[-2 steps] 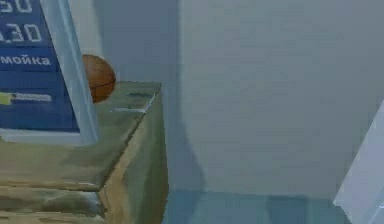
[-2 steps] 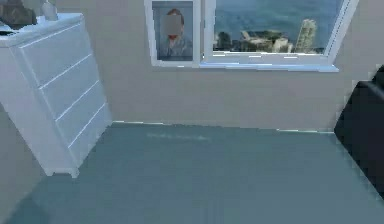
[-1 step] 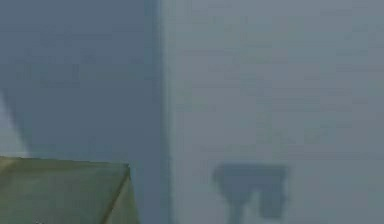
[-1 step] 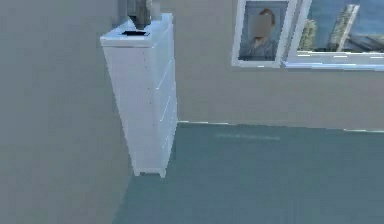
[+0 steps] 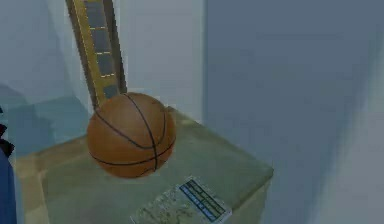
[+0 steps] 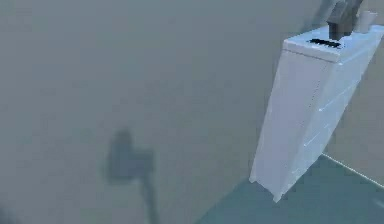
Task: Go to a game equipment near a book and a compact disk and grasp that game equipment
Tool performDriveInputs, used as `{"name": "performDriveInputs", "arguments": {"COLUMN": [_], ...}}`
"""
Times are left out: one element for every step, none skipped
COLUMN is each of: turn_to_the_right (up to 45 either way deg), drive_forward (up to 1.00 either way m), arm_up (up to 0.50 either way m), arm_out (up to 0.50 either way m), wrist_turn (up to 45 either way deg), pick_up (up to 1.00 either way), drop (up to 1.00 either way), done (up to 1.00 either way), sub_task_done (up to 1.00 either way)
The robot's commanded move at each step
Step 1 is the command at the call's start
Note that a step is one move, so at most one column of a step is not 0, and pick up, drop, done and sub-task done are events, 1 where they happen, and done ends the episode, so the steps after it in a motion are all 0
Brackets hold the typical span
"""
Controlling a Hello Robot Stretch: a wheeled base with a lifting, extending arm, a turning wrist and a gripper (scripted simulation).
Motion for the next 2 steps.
{"name": "performDriveInputs", "arguments": {"turn_to_the_right": [-45.0, -45.0], "drive_forward": [0.00, 0.00], "arm_up": [0.00, 0.00], "arm_out": [0.00, 0.00], "wrist_turn": [0.0, 0.0], "pick_up": [0.00, 0.00], "drop": [0.00, 0.00], "done": [0.00, 0.00], "sub_task_done": [0.00, 0.00]}}
